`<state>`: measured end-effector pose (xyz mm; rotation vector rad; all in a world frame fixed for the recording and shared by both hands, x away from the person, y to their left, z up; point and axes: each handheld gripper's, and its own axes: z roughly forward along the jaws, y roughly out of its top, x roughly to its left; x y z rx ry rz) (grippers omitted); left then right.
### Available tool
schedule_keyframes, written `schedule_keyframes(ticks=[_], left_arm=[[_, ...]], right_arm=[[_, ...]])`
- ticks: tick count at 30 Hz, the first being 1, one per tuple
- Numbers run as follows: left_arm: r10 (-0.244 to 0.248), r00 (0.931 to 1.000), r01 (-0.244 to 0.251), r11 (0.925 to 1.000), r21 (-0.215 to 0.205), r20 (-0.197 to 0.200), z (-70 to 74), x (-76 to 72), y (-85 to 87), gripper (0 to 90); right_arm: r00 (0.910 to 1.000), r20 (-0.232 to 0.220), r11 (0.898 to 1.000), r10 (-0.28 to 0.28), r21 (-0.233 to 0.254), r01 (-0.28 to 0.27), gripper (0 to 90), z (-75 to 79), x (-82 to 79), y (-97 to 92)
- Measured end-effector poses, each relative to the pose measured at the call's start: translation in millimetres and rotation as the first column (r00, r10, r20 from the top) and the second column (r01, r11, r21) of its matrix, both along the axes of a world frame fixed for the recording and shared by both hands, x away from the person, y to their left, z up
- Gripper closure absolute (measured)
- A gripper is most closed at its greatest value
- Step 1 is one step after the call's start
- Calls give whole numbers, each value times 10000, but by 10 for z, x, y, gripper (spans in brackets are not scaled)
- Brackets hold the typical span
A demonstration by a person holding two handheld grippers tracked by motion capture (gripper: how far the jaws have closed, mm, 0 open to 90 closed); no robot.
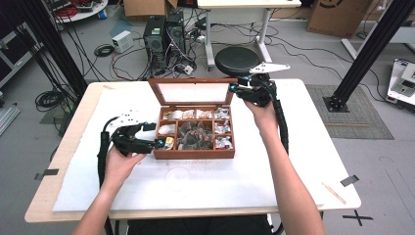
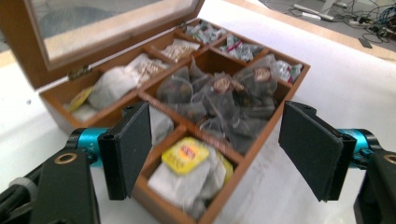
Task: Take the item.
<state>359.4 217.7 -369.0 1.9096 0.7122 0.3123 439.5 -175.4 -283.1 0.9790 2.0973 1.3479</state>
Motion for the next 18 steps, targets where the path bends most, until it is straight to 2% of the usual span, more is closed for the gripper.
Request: schedule_keyframes(ticks=[5, 7, 12, 15, 18], left_arm=[[-257, 9995, 262, 9993, 274, -197, 43, 103, -159, 256], [-373, 9990, 377, 9991, 176, -245, 37, 143, -230, 257], [-684, 9958, 725, 9949, 697, -602, -4, 249, -422, 274], [-839, 9927, 923, 9910, 971, -868, -35, 317, -551, 323], [-913, 9903, 1033, 9879, 1153, -1050, -49, 351, -599, 362]], right_arm=[[10000, 23, 10000, 12, -9, -12, 616, -1, 3, -2], [10000, 31, 10000, 5, -29, -5, 616, 0, 4, -3], [10000, 41, 10000, -12, -53, 12, 616, 0, 3, -4], [10000, 51, 10000, -3, -54, 4, 616, 0, 3, -3], [10000, 10, 10000, -18, -34, 18, 616, 0, 4, -5]])
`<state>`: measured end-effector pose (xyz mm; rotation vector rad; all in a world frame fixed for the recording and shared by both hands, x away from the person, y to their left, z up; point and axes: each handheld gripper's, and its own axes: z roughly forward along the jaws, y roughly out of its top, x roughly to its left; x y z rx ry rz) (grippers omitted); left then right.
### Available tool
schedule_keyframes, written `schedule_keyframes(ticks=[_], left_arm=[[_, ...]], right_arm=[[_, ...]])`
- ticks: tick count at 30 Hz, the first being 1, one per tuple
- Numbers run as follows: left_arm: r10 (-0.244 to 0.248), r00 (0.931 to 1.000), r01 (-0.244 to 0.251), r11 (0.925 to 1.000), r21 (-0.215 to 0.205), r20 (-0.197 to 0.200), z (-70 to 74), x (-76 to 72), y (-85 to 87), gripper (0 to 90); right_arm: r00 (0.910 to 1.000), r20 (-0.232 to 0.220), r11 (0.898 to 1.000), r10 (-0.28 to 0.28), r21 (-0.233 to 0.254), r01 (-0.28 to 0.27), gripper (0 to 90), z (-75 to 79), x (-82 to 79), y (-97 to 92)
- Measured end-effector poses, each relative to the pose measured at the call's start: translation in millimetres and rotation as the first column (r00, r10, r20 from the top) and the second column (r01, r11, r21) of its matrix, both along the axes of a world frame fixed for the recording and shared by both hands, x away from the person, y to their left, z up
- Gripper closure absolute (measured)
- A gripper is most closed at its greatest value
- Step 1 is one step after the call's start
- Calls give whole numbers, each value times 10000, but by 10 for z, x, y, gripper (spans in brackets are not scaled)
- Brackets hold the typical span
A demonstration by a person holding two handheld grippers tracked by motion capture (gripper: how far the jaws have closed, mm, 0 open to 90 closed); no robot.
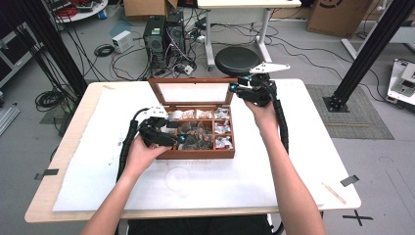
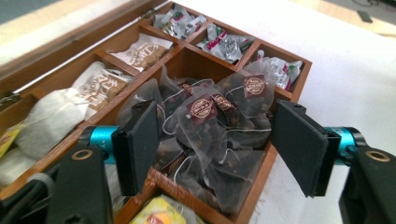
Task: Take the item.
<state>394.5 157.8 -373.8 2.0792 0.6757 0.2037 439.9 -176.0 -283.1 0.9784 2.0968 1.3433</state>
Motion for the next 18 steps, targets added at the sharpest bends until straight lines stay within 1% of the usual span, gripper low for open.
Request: schedule_keyframes(ticks=[1, 2, 3, 4, 5, 6, 7, 8, 9, 10, 11, 12, 13, 14, 15, 16, 17, 18], left_arm=[[-37, 10000, 38, 9999, 116, -72, -7, 15, -23, 414], [44, 9998, -38, 9994, 335, -176, -25, 27, -59, 423], [16, 9996, -3, 9990, 443, -294, -38, 35, -70, 465], [16, 9996, -3, 9990, 443, -294, -38, 35, -70, 493], [51, 9986, -11, 9973, 740, -536, -68, 46, -95, 495], [51, 9986, -11, 9973, 740, -536, -68, 46, -95, 514], [189, 9970, -109, 9944, 1052, -750, -103, 58, -116, 526], [189, 9970, -109, 9944, 1052, -750, -103, 58, -116, 526], [407, 9947, -280, 9908, 1321, -947, -127, 71, -128, 526], [407, 9947, -280, 9908, 1321, -947, -127, 71, -128, 527], [517, 9933, -362, 9886, 1465, -1037, -146, 86, -136, 526], [517, 9933, -362, 9886, 1465, -1037, -146, 86, -136, 536], [489, 9918, -305, 9878, 1530, -1181, -161, 98, -144, 569], [489, 9918, -305, 9878, 1530, -1181, -161, 98, -144, 587], [514, 9913, -316, 9866, 1602, -1212, -169, 104, -150, 587], [469, 9898, -244, 9860, 1651, -1343, -184, 110, -160, 636], [531, 9893, -287, 9841, 1753, -1360, -189, 112, -168, 665], [531, 9893, -287, 9841, 1753, -1360, -189, 112, -168, 685]], right_arm=[[10000, 34, 10000, 12, 0, -12, 617, -1, 2, 1], [10000, 38, 10000, 0, -16, 0, 616, 0, 0, 2], [10000, 37, 10000, 7, -20, -7, 616, 0, -1, 2], [10000, 37, 10000, 7, -20, -7, 616, 0, -1, 2], [10000, 63, 10000, 35, -51, -34, 616, 1, -1, 2], [10000, 59, 10000, 31, -60, -31, 616, 1, -2, 2], [10000, 34, 10000, 3, -86, -3, 617, 3, -5, 4], [10000, 34, 10000, 3, -86, -3, 617, 3, -5, 4], [10000, 53, 9999, 7, -100, -7, 617, 3, -7, 5], [10000, 53, 9999, 7, -100, -7, 617, 3, -7, 5], [10000, 53, 9999, 16, -109, -16, 617, 4, -8, 4], [10000, 68, 9999, -2, -126, 3, 617, 4, -9, 5], [10000, 75, 9999, 1, -124, 0, 618, 4, -9, 7], [10000, 75, 9999, 1, -124, 0, 618, 4, -9, 7], [10000, 80, 9999, 1, -151, 0, 618, 5, -9, 6], [10000, 71, 9999, 2, -127, -1, 619, 4, -8, 6], [10000, 84, 9999, -1, -129, 2, 620, 4, -8, 7], [10000, 84, 9999, -1, -129, 2, 620, 4, -8, 7]])
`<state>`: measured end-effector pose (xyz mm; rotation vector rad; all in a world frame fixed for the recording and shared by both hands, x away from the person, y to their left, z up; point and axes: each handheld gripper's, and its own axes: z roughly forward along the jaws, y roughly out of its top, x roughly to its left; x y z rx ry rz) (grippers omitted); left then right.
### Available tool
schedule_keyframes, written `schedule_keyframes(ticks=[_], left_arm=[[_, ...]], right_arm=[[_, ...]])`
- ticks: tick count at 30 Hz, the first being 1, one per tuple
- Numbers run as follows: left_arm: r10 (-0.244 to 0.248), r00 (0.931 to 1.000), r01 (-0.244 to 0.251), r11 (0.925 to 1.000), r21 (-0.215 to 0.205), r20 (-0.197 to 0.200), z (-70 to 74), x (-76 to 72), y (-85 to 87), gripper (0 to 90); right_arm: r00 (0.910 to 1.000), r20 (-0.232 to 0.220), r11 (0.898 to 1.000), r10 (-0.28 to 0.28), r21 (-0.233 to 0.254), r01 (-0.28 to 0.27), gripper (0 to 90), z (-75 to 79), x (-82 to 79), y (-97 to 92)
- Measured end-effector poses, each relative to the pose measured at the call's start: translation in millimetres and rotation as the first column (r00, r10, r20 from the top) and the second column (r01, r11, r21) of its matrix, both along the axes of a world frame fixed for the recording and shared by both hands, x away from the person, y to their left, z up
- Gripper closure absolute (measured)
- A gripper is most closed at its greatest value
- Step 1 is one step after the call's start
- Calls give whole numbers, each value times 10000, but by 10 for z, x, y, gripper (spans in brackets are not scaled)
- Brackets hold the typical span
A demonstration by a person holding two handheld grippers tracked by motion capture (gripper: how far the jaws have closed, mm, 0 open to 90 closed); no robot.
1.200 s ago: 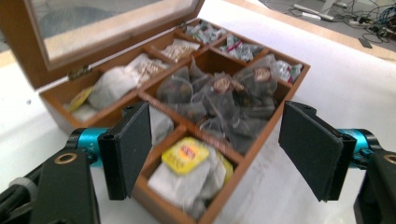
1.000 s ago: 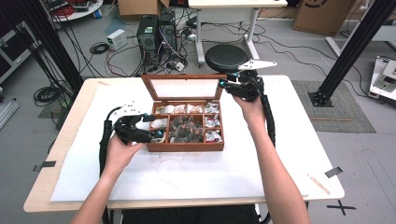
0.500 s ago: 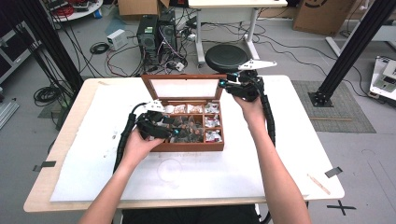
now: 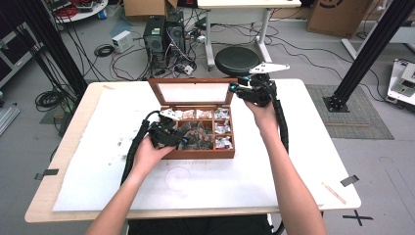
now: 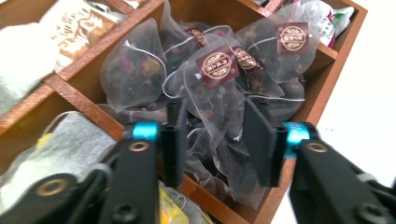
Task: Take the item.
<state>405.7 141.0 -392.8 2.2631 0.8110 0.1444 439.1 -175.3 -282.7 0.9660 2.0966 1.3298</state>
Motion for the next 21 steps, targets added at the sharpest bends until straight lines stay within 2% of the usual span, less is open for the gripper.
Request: schedule_keyframes(ticks=[4, 5, 7, 20, 21], left_arm=[[-111, 9999, 110, 9999, 24, 34, -1, -2, -3, 838], [-167, 9998, 168, 9998, -88, 60, 8, -5, 1, 868], [-176, 9995, 179, 9998, -123, 259, 34, -24, 1, 882], [-308, 9975, 337, 9984, -448, 632, 100, -69, 24, 894], [-248, 9964, 282, 9988, -407, 811, 129, -94, 32, 894]], right_arm=[[10000, 27, 10000, 22, -11, -22, 621, 0, 1, 0], [10000, 22, 10000, 36, -43, -36, 622, 2, -2, 1], [10000, 27, 10000, 46, -53, -46, 622, 2, -2, 0], [10000, 27, 10000, -6, -12, 6, 627, 6, -9, 3], [10000, 44, 10000, 4, -34, -4, 626, 6, -9, 2]])
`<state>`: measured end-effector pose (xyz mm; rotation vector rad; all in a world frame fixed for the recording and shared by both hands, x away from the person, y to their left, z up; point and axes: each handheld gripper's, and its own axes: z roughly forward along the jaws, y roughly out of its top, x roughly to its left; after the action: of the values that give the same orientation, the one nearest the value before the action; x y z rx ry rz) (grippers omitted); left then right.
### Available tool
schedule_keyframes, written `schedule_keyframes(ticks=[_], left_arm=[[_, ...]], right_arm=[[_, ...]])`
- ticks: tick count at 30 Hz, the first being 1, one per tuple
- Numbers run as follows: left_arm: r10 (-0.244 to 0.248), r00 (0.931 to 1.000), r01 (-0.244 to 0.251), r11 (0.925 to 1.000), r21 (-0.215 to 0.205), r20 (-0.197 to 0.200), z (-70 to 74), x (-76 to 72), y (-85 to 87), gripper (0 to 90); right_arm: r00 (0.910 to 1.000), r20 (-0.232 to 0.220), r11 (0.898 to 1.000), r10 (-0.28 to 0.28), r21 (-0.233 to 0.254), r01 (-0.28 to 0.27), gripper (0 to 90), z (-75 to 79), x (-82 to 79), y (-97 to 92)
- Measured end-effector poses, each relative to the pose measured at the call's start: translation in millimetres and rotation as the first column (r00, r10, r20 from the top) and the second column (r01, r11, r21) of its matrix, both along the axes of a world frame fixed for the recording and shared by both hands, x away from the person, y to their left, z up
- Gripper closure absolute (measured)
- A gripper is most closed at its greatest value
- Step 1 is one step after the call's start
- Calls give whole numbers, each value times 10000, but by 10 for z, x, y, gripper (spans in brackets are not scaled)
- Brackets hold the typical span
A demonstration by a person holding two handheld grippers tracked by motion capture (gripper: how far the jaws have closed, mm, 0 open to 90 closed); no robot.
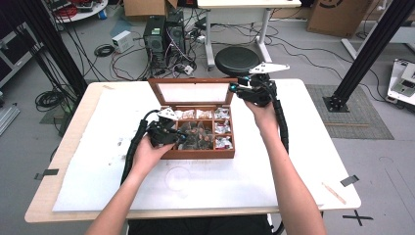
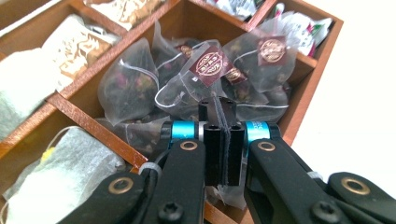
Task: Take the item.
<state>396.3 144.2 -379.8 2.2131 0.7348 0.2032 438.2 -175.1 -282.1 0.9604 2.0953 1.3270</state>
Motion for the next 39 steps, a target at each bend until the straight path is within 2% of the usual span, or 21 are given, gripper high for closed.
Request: schedule_keyframes(ticks=[11, 19, 22, 25, 29, 33, 35, 39], left_arm=[[-190, 9985, 205, 9993, -299, 505, 157, -132, 79, 894], [-515, 9942, 560, 9974, -453, 948, 361, -266, 147, 895], [-763, 9894, 835, 9951, -539, 1232, 472, -378, 188, 895], [-857, 9875, 950, 9933, -662, 1323, 525, -441, 211, 894], [-1200, 9807, 1326, 9884, -739, 1545, 636, -590, 241, 894], [-1367, 9776, 1499, 9860, -734, 1602, 680, -672, 242, 894], [-1567, 9733, 1728, 9812, -859, 1676, 711, -760, 247, 894], [-1736, 9706, 1912, 9768, -959, 1667, 718, -850, 257, 895]], right_arm=[[10000, -11, 10000, -41, 9, 41, 627, 0, -6, 6], [10000, -2, 10000, -93, -2, 93, 626, 1, -7, 8], [10000, -15, 10000, -95, 11, 95, 626, 2, -9, 8], [9999, -10, 9999, -113, 48, 113, 626, 4, -14, 6], [9999, -12, 9999, -125, 35, 125, 626, 4, -17, 8], [9999, -6, 9999, -136, 43, 136, 626, 4, -17, 8], [9999, -2, 9999, -147, 30, 147, 626, 4, -19, 10], [9999, 7, 9999, -151, 12, 151, 626, 5, -20, 10]])
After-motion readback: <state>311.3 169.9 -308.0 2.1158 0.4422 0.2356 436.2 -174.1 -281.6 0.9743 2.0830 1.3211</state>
